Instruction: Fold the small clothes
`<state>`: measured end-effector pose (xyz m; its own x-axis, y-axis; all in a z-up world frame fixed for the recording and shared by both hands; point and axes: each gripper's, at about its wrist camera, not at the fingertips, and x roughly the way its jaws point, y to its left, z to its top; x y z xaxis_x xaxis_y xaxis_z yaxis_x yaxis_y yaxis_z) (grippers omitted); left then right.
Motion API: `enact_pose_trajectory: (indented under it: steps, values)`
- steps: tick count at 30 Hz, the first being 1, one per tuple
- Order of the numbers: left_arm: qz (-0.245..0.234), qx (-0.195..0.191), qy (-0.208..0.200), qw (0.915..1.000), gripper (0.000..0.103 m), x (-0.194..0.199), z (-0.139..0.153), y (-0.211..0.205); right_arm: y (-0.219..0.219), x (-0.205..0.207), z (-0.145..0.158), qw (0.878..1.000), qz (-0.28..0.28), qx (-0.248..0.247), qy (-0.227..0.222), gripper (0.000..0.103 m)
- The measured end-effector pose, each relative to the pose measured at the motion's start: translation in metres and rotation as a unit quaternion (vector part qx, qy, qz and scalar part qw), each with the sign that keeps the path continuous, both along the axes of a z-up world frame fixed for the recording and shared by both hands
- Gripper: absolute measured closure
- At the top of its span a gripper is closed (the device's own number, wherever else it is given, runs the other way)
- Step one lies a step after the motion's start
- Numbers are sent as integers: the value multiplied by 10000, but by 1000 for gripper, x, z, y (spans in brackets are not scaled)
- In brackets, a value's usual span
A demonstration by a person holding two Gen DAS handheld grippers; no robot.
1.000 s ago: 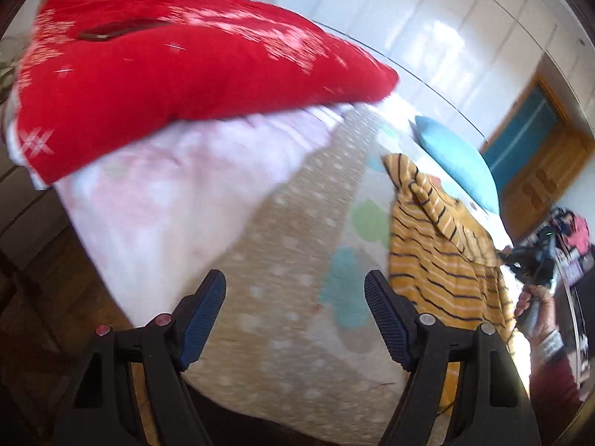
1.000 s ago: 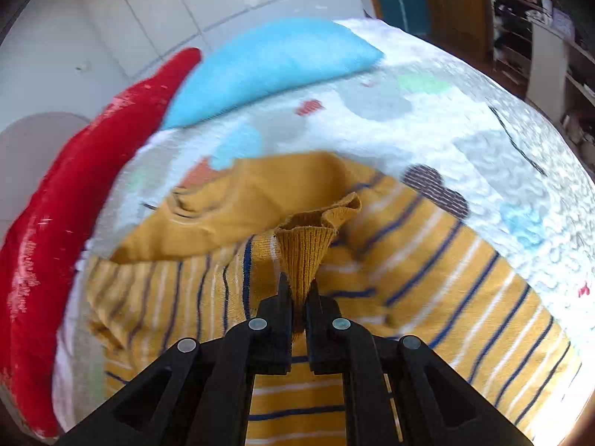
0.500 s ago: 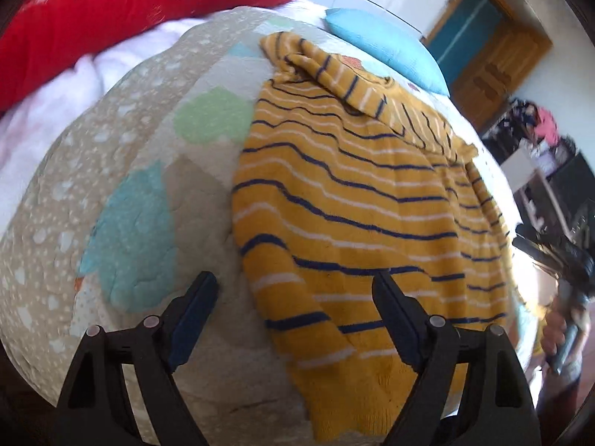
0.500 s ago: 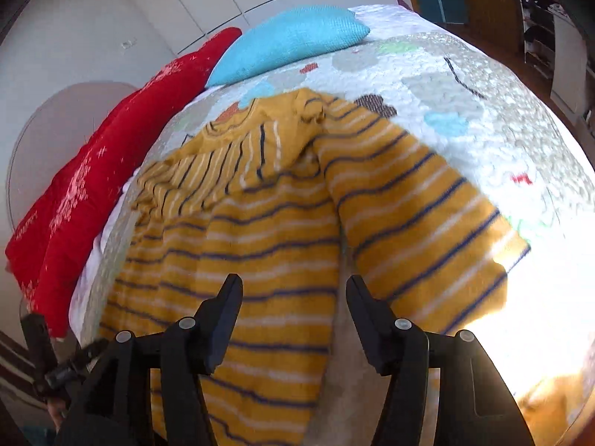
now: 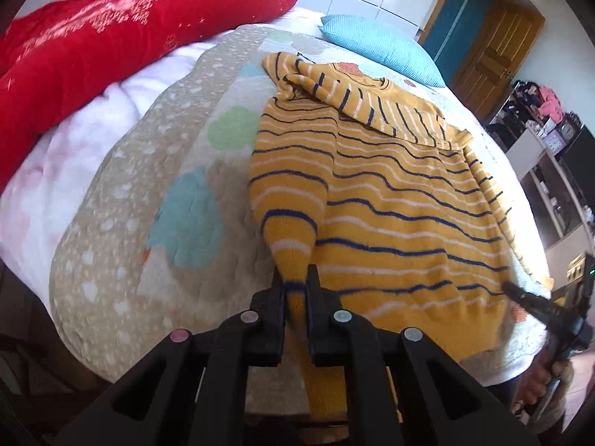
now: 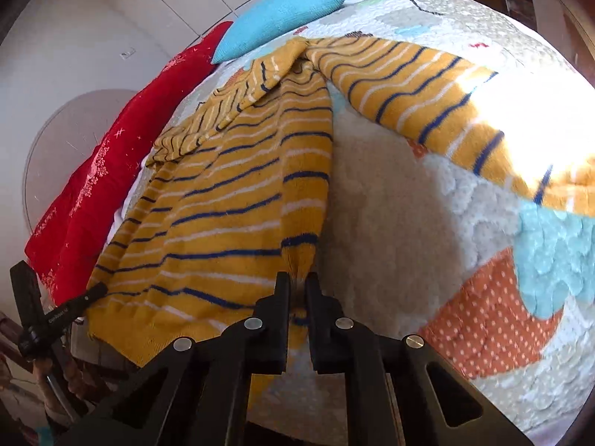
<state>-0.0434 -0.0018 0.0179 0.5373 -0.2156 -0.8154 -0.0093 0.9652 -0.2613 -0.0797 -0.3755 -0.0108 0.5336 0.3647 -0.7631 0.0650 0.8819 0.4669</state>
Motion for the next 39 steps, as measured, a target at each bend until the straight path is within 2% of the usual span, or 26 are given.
enact_pose_trajectory:
  steps: [2,3,4,5,6,7,12,15,18,20,21,22,23,25,27,30,34,36,39]
  values:
    - [148,-71,-53,9999,92,-11,2,8,-14,-13,3,9999,-115,54,-80,93]
    - [216,-61,-101,9997,86,-15,5,12,-25,-21,6,9994,-286,69,-172,93]
    - [268,-82,-152,9995,73,-18,8,14,-38,-29,10,9985,-473,108,-264,85]
    - [365,-131,-235,9990,64,-21,13,19,-53,-36,13,9969,-690,146,-337,68]
    - [462,-172,-320,9983,48,-22,17,22,-70,-45,16,9940,-1002,140,-412,59]
    - [550,-225,-418,9974,42,-24,22,25,-87,-55,17,9897,-1343,98,-494,48]
    - [552,-501,-635,9952,37,-19,39,22,-147,-91,14,9648,-2550,210,-611,46]
    - [375,-528,-623,9960,36,-11,42,9,-161,-91,14,9597,-2700,287,-720,42]
    - [175,-514,-542,9971,36,-2,41,-10,-168,-79,17,9586,-2640,603,-886,38]
    - [63,-478,-489,9976,36,3,40,-21,-168,-63,16,9570,-2686,620,-899,36]
    - [14,-440,-463,9980,36,5,40,-27,-168,-54,14,9562,-2753,519,-852,37]
    - [-23,-402,-440,9982,36,7,40,-31,-170,-45,11,9558,-2793,467,-792,58]
    - [-53,-354,-419,9985,36,9,40,-36,-171,-36,7,9562,-2787,509,-733,98]
    - [-77,-257,-398,9988,36,14,42,-42,-183,-20,3,9562,-2791,635,-609,97]
    - [-74,-202,-396,9990,36,20,44,-46,-201,-13,18,9528,-2888,469,-816,98]
    - [-83,-226,-440,9987,36,26,48,-49,-239,-10,57,9380,-3251,42,-1203,98]
    - [-125,-217,-514,9984,36,31,50,-52,-283,2,101,9163,-3714,-369,-1452,98]
    - [-121,-254,-542,9981,36,33,50,-51,-283,18,118,9167,-3659,-575,-1499,98]
    - [-42,-332,-582,9977,36,33,50,-43,-251,51,141,9286,-3245,-842,-1593,98]
